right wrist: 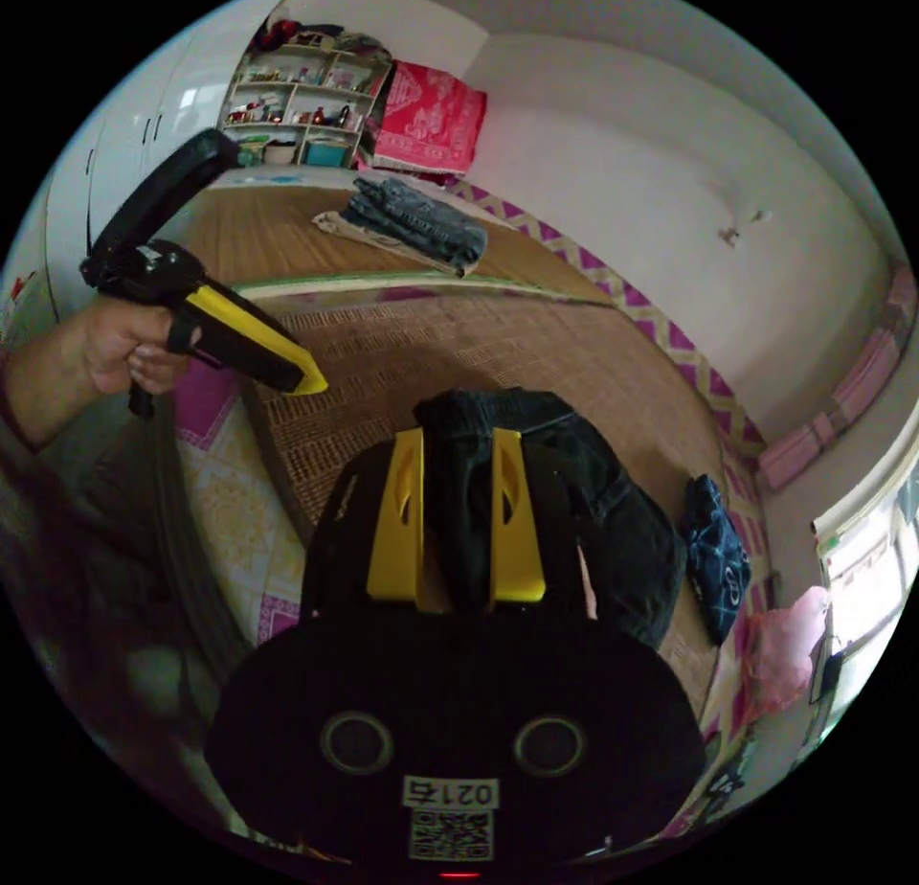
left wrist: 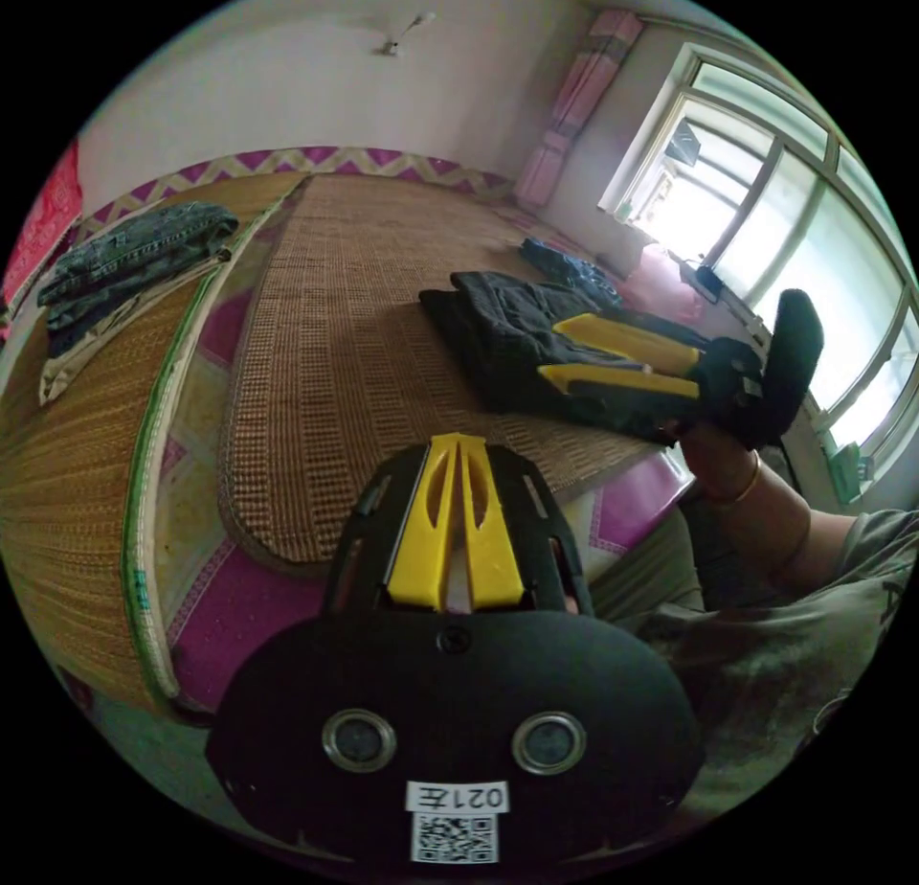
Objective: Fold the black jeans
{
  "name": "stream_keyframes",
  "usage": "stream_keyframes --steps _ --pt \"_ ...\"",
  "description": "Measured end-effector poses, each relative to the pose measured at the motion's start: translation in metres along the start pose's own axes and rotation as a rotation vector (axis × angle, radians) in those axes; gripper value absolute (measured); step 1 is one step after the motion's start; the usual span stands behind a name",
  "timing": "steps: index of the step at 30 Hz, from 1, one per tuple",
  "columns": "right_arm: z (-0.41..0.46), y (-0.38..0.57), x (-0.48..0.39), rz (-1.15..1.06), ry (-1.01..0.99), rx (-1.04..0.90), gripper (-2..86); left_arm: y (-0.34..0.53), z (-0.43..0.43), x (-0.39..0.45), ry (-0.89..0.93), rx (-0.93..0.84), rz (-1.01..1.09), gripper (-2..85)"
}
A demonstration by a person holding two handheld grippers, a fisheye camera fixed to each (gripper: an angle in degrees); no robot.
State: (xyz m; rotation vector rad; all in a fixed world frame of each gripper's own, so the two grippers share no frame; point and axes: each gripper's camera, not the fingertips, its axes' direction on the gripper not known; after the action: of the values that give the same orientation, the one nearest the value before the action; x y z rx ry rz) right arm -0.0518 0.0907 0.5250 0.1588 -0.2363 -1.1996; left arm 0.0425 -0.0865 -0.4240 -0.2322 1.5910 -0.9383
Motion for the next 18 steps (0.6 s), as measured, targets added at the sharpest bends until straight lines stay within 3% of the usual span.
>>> stream_keyframes --steps 5,9,13,18 --pt "0.004 -0.015 0.063 0.087 -0.165 -0.087 7.7 0.005 0.025 0.019 -0.007 -0.014 0.010 -1.0" --pt "-0.097 0.008 0.198 0.402 -0.258 0.158 4.3 0.005 0.042 0.033 -0.035 -0.017 0.024 -1.0" --pt "-0.231 0.087 0.354 0.666 -0.131 0.353 4.0 -0.004 0.066 0.054 -0.034 -0.030 0.049 -1.0" --pt "-0.355 0.225 0.488 0.947 0.107 0.397 4.0 -0.015 0.099 0.084 -0.040 -0.021 0.071 -1.0"
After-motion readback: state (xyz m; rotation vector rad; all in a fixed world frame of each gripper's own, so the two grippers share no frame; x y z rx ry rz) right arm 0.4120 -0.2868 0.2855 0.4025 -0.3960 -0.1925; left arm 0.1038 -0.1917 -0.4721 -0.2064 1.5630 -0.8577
